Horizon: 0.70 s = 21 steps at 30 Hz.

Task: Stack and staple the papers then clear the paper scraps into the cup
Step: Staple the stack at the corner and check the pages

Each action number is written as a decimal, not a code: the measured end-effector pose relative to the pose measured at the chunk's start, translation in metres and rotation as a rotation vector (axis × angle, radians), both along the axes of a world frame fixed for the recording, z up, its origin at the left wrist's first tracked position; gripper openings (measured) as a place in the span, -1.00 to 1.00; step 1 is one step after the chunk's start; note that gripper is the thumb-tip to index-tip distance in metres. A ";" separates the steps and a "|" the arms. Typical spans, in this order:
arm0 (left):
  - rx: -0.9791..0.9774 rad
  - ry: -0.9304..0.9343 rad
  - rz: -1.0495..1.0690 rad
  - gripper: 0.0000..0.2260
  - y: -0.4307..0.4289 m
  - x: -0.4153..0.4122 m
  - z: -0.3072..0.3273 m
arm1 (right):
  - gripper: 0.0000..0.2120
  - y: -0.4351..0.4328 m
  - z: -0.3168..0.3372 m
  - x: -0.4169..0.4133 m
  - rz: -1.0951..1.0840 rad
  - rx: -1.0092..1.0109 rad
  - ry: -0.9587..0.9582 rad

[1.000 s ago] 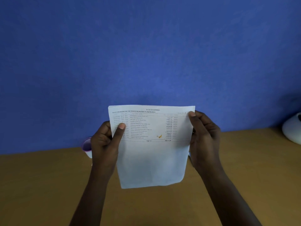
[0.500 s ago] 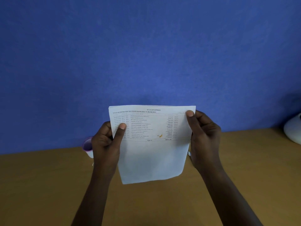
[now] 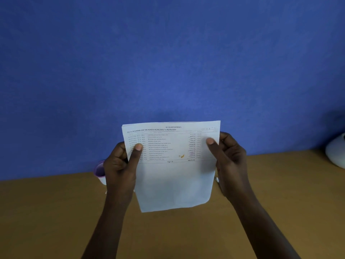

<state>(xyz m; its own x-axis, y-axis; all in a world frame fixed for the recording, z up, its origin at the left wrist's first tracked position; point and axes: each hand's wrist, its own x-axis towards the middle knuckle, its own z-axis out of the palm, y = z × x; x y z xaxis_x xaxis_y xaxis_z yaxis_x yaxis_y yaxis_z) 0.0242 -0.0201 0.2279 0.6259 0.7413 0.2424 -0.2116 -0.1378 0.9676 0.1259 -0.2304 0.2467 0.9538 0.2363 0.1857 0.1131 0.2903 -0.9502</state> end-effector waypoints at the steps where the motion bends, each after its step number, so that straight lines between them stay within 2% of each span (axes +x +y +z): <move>1: -0.003 0.010 0.003 -0.81 0.002 0.000 0.000 | -0.83 0.000 -0.002 -0.001 0.006 -0.023 0.008; 4: 0.009 0.052 0.012 -0.87 0.002 0.003 -0.002 | -0.89 0.000 -0.008 -0.001 -0.025 -0.057 0.019; 6: 0.022 0.052 0.070 -0.81 -0.005 0.007 -0.005 | -0.91 0.001 -0.009 0.000 -0.064 -0.058 0.008; 10: 0.151 0.080 0.307 -0.36 -0.035 0.012 -0.019 | -0.95 0.008 -0.010 -0.004 -0.150 -0.081 -0.038; 12: 0.213 0.126 0.224 -0.27 -0.063 0.008 -0.023 | -0.95 0.016 -0.009 -0.010 -0.185 -0.098 -0.049; 16: 0.378 0.083 0.043 -0.39 -0.117 -0.004 -0.020 | -0.94 0.029 -0.006 -0.029 -0.168 -0.045 -0.075; 19: 0.272 0.081 0.012 -0.35 -0.130 -0.007 -0.009 | -0.89 0.034 -0.007 -0.045 -0.066 0.022 -0.088; 21: 0.196 0.083 0.016 -0.33 -0.128 -0.008 0.000 | -0.86 0.035 -0.011 -0.052 -0.024 -0.006 -0.116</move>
<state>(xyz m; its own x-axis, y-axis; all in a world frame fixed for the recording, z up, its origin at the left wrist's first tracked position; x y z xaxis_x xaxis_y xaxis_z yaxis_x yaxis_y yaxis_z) 0.0165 -0.1478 0.2283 0.6383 0.6949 0.3312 -0.1289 -0.3277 0.9360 0.0742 -0.1949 0.2359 0.9314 0.2154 0.2934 0.2289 0.2803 -0.9322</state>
